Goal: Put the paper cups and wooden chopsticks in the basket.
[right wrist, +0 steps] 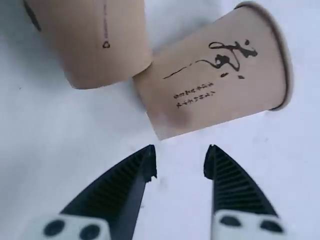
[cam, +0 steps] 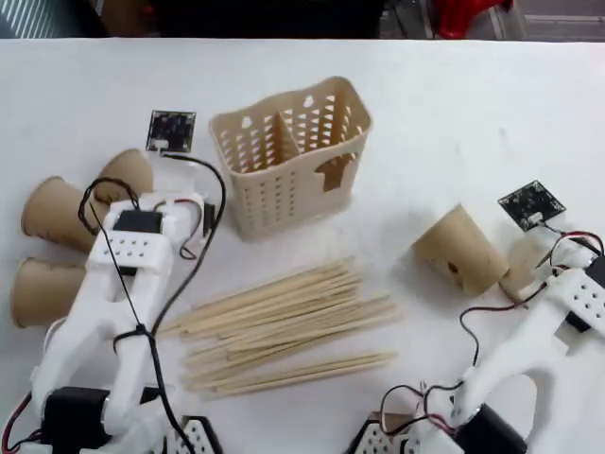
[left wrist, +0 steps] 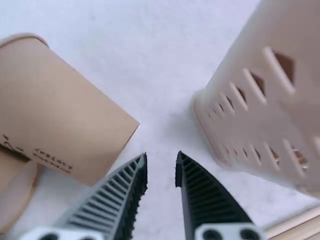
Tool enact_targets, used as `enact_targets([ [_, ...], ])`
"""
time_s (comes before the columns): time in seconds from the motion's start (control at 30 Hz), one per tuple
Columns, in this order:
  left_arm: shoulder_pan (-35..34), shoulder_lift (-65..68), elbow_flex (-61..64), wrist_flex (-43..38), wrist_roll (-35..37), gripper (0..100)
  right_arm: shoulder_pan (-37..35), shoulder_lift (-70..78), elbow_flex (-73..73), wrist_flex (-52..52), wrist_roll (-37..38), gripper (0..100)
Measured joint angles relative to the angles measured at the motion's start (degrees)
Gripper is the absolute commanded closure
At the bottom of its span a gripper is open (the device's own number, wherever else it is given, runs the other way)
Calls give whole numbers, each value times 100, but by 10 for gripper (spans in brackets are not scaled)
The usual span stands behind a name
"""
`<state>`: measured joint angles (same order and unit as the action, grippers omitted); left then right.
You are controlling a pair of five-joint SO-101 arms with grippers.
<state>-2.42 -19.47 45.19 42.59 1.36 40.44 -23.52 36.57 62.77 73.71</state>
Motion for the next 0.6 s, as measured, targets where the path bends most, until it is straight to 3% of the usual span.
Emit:
enact_targets([
  [0.33, 0, 0, 0, -9, 0, 889, -193, 158, 70, -264, -343, 828],
  [0.6, 0, 0, 0, -9, 0, 889, -352, -193, 1345, -1064, 237, 829],
])
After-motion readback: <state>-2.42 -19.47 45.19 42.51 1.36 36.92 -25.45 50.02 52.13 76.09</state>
